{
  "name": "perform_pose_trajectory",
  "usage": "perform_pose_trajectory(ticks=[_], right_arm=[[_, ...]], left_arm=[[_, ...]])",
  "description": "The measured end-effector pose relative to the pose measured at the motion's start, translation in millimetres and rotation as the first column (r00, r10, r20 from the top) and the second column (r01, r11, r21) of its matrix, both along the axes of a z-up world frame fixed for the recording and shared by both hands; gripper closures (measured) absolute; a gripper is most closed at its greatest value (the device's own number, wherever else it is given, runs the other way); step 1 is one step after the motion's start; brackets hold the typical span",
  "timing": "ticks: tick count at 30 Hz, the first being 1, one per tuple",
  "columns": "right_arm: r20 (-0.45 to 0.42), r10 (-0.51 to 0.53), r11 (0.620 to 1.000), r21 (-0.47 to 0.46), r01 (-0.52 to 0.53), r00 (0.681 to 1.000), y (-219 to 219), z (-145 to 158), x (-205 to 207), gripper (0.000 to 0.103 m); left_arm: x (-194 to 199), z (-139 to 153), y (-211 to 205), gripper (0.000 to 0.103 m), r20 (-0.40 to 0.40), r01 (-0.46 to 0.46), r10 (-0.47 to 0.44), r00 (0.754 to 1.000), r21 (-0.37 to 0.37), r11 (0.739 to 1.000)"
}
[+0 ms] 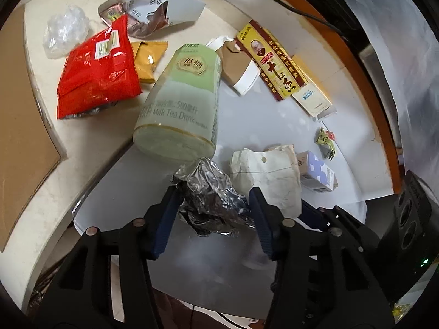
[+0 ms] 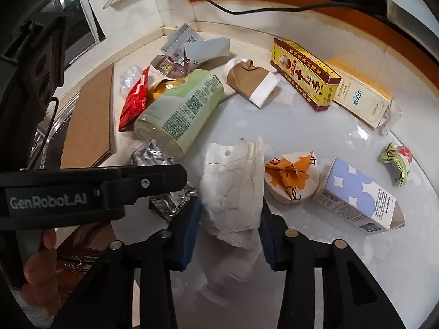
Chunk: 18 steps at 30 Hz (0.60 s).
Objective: Collect trash
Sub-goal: 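Grasp the crumpled foil with the left tool while the right tool grasps the white paper bag, then carry foil and paper bag down over the black bin and open both tools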
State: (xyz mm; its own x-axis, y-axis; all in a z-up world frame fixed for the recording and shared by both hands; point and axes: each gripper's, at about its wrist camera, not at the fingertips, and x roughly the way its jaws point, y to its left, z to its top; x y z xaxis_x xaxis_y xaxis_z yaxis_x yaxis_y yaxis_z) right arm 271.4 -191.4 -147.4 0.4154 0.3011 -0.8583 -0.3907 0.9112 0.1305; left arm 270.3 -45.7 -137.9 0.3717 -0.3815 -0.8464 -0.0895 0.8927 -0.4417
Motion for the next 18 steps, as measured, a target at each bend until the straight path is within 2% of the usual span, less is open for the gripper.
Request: perform_pose_trajectory(ticks=[1,2,6,9,15,18], right_arm=[[0.014,-0.004,1.0,0.01,0.003,1.0,-2,4,-2,0.07],[0.021,-0.003,1.0,0.02,0.003,1.0,-4,7,-4,0.07],[0.054,-0.012,0.999,0.048,0.009,0.998,-11,22,-9,0.072],[0.065,-0.02,0.998,0.063,0.016,0.998,-16,32,-14,0.072],[0.112,-0.019,0.994,0.107,0.007,0.994,-26,60,-36,0.073],[0.133,-0.008,0.993,0.114,-0.008,0.991,-27,72,-50,0.077]], left_arm=[[-1,2,1,0.066,0.018,0.004,-0.004,1.0,-0.013,1.0],[-3,4,2,0.067,0.028,0.01,-0.009,1.0,-0.021,1.0],[-8,9,4,0.068,0.05,0.003,-0.005,0.999,0.031,1.0],[-17,17,10,0.078,0.068,-0.007,0.006,0.998,0.011,1.0],[-45,49,17,0.077,0.15,-0.004,0.001,0.989,0.022,1.0],[-64,69,19,0.077,0.196,-0.005,-0.001,0.981,0.03,1.0]])
